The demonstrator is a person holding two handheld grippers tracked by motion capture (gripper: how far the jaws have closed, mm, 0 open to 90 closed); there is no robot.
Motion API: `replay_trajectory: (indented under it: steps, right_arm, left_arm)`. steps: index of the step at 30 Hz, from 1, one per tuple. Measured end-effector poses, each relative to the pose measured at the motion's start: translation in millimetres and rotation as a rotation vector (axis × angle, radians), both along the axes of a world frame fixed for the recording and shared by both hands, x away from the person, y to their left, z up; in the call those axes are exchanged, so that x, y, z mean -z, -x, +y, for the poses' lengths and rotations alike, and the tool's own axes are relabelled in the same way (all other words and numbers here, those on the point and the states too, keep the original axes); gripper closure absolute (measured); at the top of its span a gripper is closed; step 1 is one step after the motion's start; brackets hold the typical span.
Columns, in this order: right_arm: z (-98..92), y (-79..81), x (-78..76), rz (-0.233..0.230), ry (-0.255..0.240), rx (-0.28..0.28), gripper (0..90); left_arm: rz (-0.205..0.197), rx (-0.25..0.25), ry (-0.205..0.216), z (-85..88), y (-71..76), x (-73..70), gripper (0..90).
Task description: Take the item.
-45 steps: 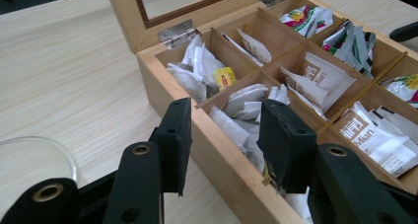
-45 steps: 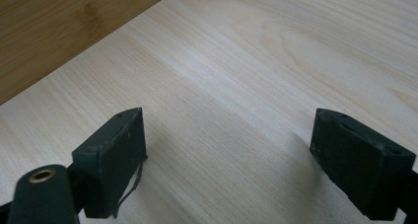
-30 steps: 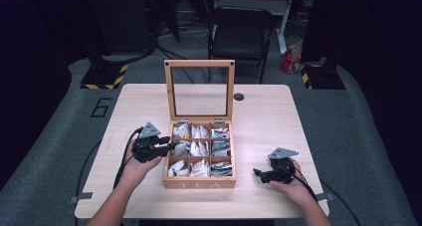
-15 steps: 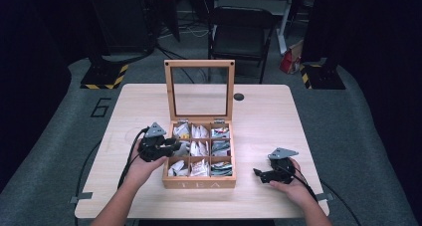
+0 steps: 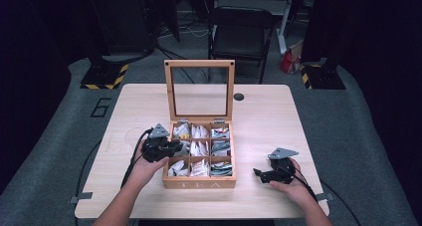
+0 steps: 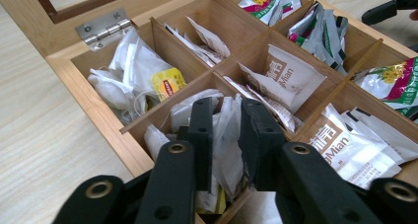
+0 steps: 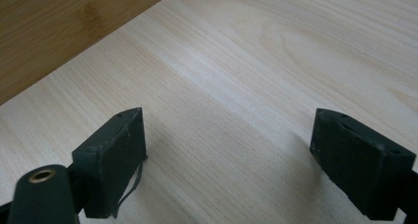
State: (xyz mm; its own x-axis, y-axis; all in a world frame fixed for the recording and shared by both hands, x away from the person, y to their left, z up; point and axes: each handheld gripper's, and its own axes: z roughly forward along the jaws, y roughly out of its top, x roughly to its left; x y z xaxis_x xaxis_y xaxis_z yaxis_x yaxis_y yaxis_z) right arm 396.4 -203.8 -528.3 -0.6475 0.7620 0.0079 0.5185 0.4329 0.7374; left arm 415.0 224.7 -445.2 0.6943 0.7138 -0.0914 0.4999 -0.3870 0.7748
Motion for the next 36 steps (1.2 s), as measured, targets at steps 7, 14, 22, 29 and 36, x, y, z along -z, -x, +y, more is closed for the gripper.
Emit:
replay_trajectory:
  steps: [7, 14, 22, 29, 36]
  right_arm:
    - [-0.1, 0.0, -0.2, 0.002, 0.002, -0.001, 13.1]
    - [-0.1, 0.1, -0.1, 0.0, 0.002, 0.001, 13.1]
    - [-0.1, 0.0, -0.2, 0.003, 0.003, -0.002, 13.0]
    - [0.0, 0.1, -0.1, 0.001, 0.002, 0.0, 13.1]
    - [0.0, 0.1, -0.1, 0.0, 0.002, 0.001, 13.1]
  left_arm:
    - [-0.004, 0.006, -0.018, 1.2, 1.9, -1.6, 88.8]
    - [-0.005, 0.01, -0.007, 1.6, 2.7, -3.3, 89.2]
    - [-0.038, -0.006, 0.023, 6.0, 3.3, -17.9, 89.1]
    - [-0.065, 0.001, 0.018, 10.0, 3.4, -36.0, 89.2]
    - [-0.092, 0.0, 0.026, 11.4, 5.2, -51.9, 89.2]
